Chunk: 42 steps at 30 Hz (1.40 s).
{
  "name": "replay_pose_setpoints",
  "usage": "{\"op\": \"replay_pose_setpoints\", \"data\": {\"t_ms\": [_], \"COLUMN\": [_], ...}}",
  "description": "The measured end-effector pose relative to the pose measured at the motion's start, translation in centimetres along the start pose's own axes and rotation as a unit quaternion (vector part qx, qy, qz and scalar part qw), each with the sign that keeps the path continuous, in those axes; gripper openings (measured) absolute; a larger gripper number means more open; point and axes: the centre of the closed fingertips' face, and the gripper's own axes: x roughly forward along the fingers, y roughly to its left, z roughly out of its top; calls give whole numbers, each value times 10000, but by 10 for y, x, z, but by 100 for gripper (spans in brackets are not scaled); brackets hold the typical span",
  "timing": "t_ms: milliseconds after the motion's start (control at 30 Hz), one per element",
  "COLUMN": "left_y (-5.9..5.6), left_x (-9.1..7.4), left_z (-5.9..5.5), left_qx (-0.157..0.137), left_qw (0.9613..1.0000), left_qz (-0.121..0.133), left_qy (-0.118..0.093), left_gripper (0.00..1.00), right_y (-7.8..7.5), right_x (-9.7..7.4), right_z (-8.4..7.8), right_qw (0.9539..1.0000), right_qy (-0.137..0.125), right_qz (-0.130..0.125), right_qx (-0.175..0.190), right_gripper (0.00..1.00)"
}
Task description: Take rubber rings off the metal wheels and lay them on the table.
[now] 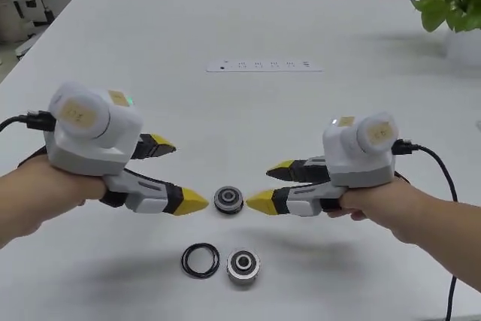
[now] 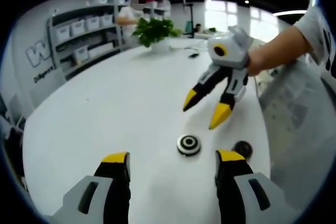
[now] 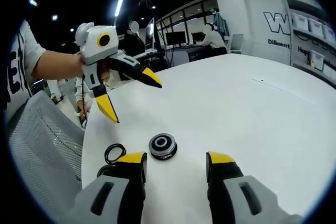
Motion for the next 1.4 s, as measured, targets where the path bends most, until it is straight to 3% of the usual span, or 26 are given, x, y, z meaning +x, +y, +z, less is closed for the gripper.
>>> {"op": "replay_pose_setpoints", "data": {"t_ms": [1400], "left_y": [-1], "left_x": [20], "left_z": [-6], "left_qx": [-2], "left_qw": [9997], "left_qz": [-173], "left_qy": [155], "left_gripper": [63], "right_y": [1], "right_x": [12], "right_z": [-12], "right_qw": [9996], "right_qy": [208], "right_qz": [105], "right_qx": [-128], "right_gripper": [39]}}
